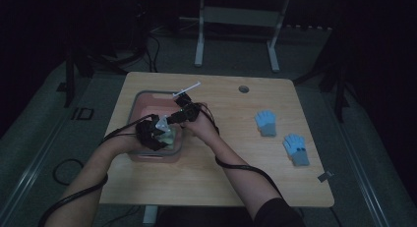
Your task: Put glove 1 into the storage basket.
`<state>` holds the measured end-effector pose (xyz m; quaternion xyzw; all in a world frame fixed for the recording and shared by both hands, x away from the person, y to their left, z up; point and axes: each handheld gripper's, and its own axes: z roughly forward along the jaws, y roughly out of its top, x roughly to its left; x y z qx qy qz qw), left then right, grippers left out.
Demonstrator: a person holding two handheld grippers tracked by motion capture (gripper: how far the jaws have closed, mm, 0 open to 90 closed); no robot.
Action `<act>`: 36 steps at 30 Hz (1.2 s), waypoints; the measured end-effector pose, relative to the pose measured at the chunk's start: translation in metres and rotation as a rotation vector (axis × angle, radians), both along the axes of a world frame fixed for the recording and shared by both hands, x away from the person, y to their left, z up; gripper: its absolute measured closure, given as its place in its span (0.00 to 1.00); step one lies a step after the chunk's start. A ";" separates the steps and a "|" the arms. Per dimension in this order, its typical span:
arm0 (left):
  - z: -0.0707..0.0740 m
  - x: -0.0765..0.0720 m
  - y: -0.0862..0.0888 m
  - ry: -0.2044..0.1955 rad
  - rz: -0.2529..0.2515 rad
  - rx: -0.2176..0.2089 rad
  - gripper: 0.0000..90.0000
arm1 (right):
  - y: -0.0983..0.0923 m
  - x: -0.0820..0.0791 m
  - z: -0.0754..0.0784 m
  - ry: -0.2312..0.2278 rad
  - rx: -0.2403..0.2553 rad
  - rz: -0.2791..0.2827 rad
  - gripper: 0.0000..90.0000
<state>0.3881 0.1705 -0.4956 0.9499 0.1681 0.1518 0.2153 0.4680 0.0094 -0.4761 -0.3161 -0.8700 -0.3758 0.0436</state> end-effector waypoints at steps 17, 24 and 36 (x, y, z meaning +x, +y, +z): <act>0.034 -0.019 -0.007 0.007 0.069 -0.147 0.50 | -0.044 -0.028 0.026 -0.095 0.011 0.028 0.60; 0.044 -0.026 -0.028 0.018 0.013 -0.202 0.50 | -0.076 -0.037 0.026 -0.122 0.000 0.015 0.60; 0.043 -0.036 -0.067 0.032 -0.059 -0.195 0.51 | -0.114 -0.042 0.015 -0.132 -0.022 -0.017 0.59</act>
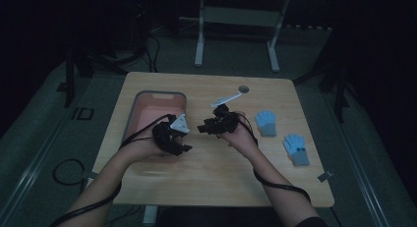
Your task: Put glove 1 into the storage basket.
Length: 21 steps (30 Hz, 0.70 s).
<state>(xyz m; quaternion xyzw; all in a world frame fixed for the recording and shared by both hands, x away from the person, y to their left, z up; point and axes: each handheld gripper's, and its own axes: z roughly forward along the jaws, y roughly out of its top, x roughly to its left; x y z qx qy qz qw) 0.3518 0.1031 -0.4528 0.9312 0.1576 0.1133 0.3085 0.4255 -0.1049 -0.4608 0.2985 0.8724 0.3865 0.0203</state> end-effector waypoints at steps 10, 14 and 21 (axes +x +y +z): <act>-0.012 -0.016 -0.027 -0.009 -0.025 0.009 0.43 | -0.035 -0.005 0.001 -0.034 0.001 -0.032 0.57; -0.016 -0.022 -0.035 0.006 -0.036 0.004 0.35 | -0.049 -0.006 0.000 -0.042 0.004 -0.043 0.57; -0.027 -0.034 -0.053 0.043 -0.067 0.004 0.15 | -0.067 -0.011 -0.004 -0.056 -0.003 -0.063 0.56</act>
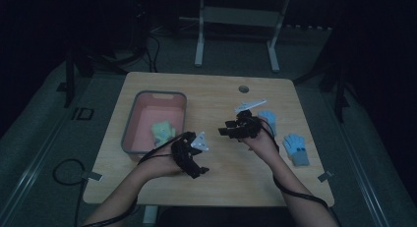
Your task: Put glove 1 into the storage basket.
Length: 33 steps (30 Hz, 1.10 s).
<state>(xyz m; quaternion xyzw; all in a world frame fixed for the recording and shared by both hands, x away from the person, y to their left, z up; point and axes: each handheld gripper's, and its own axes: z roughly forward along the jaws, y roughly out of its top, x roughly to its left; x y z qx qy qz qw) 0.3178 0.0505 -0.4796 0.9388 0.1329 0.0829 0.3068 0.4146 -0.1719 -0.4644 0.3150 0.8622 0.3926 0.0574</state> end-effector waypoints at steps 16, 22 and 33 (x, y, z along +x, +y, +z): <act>-0.048 -0.012 -0.018 0.017 0.032 -0.086 0.10 | -0.043 -0.006 -0.015 -0.024 -0.023 -0.021 0.56; -0.064 -0.015 -0.021 0.054 0.048 -0.116 0.10 | -0.055 -0.011 -0.023 -0.029 -0.051 -0.040 0.51; -0.078 -0.024 -0.031 0.035 0.012 -0.162 0.10 | -0.080 -0.027 -0.035 -0.063 -0.063 -0.064 0.50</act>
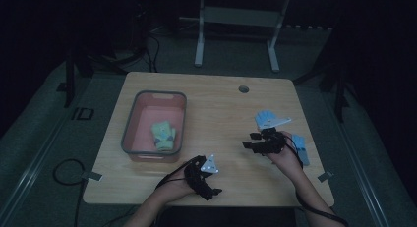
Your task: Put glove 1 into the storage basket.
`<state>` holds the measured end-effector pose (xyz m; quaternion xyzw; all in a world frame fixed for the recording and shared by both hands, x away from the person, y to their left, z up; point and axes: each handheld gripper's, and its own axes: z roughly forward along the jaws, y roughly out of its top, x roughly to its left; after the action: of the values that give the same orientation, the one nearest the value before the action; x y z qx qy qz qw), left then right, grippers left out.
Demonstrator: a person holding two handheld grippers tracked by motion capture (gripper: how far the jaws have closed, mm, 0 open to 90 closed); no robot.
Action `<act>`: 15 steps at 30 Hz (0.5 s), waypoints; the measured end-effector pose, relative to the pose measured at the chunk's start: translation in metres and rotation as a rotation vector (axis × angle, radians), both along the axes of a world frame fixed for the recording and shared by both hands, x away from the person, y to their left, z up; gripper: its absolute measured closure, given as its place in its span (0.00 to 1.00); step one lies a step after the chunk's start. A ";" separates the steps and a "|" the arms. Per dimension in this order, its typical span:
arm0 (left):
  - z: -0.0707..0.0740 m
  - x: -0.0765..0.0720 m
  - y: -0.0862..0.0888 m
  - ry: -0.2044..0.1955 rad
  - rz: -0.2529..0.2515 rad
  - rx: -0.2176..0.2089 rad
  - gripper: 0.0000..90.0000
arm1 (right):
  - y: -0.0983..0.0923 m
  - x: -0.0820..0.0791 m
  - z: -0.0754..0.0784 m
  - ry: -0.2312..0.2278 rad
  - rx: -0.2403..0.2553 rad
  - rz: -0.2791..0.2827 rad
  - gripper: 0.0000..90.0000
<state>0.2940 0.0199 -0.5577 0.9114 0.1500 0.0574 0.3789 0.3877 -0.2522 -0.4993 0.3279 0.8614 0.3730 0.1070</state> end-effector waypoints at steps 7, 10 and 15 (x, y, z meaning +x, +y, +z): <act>-0.006 -0.004 0.006 -0.065 0.027 0.030 0.10 | -0.019 0.001 -0.001 -0.011 -0.028 -0.036 0.51; -0.007 -0.004 0.007 -0.073 0.040 0.024 0.10 | -0.027 0.003 -0.001 -0.014 -0.029 -0.057 0.53; -0.007 -0.005 0.007 -0.058 0.027 0.004 0.10 | -0.037 0.009 -0.004 -0.026 -0.028 -0.081 0.55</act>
<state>0.2892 0.0274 -0.5651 0.9080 0.1511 0.0894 0.3804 0.3966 -0.2897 -0.5036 0.3561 0.8512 0.3603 0.1377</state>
